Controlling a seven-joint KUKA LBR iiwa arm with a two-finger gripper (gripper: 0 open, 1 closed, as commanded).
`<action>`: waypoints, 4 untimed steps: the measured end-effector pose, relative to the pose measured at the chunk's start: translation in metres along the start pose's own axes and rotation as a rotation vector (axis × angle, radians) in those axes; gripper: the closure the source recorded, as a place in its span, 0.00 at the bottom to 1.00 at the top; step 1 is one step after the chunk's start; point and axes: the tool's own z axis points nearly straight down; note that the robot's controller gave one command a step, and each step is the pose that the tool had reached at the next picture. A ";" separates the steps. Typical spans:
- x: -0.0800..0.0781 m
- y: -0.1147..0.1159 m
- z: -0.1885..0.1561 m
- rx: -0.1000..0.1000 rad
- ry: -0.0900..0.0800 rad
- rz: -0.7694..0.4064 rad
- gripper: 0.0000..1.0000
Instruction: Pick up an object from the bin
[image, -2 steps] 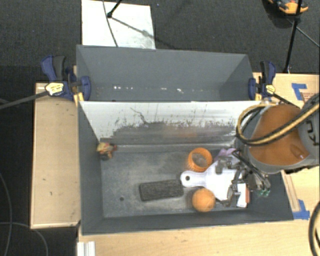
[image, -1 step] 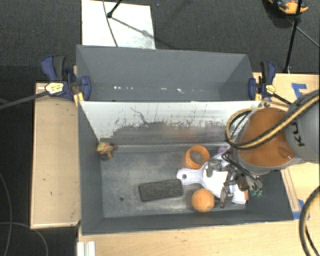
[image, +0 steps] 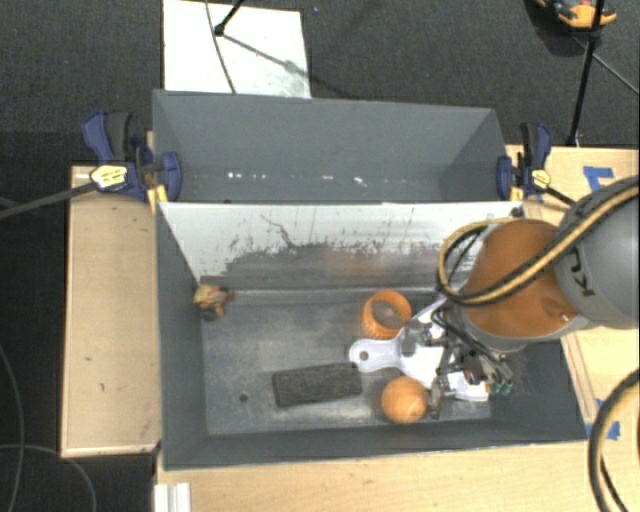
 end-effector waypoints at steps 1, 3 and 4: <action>0.004 0.008 0.007 0.000 0.001 0.085 1.00; 0.004 0.008 0.008 0.000 0.002 0.082 0.00; -0.009 0.014 0.008 0.001 0.002 -0.037 0.00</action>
Offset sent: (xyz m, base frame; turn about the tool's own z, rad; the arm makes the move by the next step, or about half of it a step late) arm 0.0000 0.0000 0.0000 0.0000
